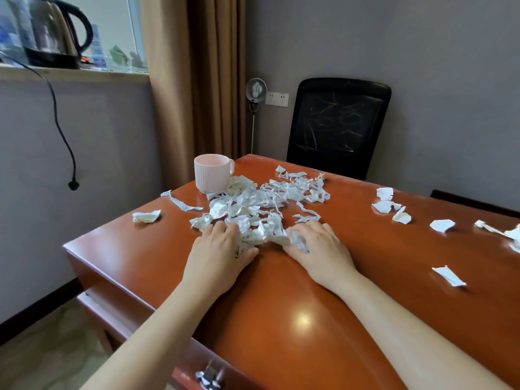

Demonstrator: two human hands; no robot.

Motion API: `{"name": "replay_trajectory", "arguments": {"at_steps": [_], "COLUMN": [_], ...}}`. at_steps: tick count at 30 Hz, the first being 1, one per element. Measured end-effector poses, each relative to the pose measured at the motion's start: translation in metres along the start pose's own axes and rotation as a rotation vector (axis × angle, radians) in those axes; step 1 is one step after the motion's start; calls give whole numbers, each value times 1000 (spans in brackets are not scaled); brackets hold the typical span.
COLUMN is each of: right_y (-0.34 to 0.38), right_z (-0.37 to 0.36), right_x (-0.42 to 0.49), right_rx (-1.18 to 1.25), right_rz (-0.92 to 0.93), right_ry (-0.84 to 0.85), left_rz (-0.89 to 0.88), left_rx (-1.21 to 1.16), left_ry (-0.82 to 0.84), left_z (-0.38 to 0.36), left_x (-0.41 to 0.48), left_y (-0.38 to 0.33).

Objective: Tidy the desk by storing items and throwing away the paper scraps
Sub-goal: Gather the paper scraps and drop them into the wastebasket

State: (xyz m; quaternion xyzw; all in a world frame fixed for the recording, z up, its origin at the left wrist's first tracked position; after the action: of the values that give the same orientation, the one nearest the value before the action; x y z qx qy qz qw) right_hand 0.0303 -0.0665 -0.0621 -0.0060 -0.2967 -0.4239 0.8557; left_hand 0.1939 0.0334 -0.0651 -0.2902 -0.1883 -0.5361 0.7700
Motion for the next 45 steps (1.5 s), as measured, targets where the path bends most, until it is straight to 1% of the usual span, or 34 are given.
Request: {"name": "replay_trajectory", "arguments": {"at_steps": [3, 5, 13, 15, 18, 21, 23, 25, 28, 32, 35, 39, 42, 45], "right_y": [5, 7, 4, 4, 1, -2, -1, 3, 15, 44, 72, 106, 138, 171], "right_z": [5, 7, 10, 12, 15, 21, 29, 39, 52, 70, 90, 100, 100, 92], "right_x": [-1, -2, -4, -4, -4, -2, 0, 2, 5, 4, 6, 17, 20, 19], "right_rx": [6, 16, 185, 266, 433, 557, 626, 693, 720, 723, 783, 933, 997, 1040], "right_rz": [34, 59, 66, 48, -34, -114, -156, -183, -181, -108, -58, -41, -14, 3], "right_ry": [-20, -47, -75, -107, -217, -289, -334, -359, -338, -318, -322, -278, -239, -206], "left_rz": [-69, -101, -72, -56, -11, 77, 105, 113, 119, 127, 169, 197, 271, 320], "left_rx": [-72, -76, -78, -135, -284, -441, -474, -497, -554, -625, -679, -691, -734, -718], "left_ry": [-2, -11, -37, -51, -53, -147, -207, -230, -249, -250, -195, -204, -202, -248], "left_z": [4, 6, 12, 13, 15, 20, 26, 34, 55, 84, 100, 127, 143, 161], "left_x": [-1, -2, -5, -5, -6, -7, -8, -8, 1, 18, 26, 23, 18, 9], "left_y": [-5, -8, -7, -8, -5, 1, 0, -2, -7, -7, -1, 4, 21, 47]}}
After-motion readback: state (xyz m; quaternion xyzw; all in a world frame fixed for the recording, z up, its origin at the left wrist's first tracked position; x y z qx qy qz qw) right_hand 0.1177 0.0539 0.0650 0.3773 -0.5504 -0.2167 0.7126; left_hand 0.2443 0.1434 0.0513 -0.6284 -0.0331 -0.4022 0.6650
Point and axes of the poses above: each hand's wrist, its own x-axis towards the middle knuckle, its own z-axis out of the back of the hand, y = z × x, the point moved 2 cm from there along x, towards the middle knuckle, and after that the axes turned 15 degrees about -y, right-handed, at the moved point
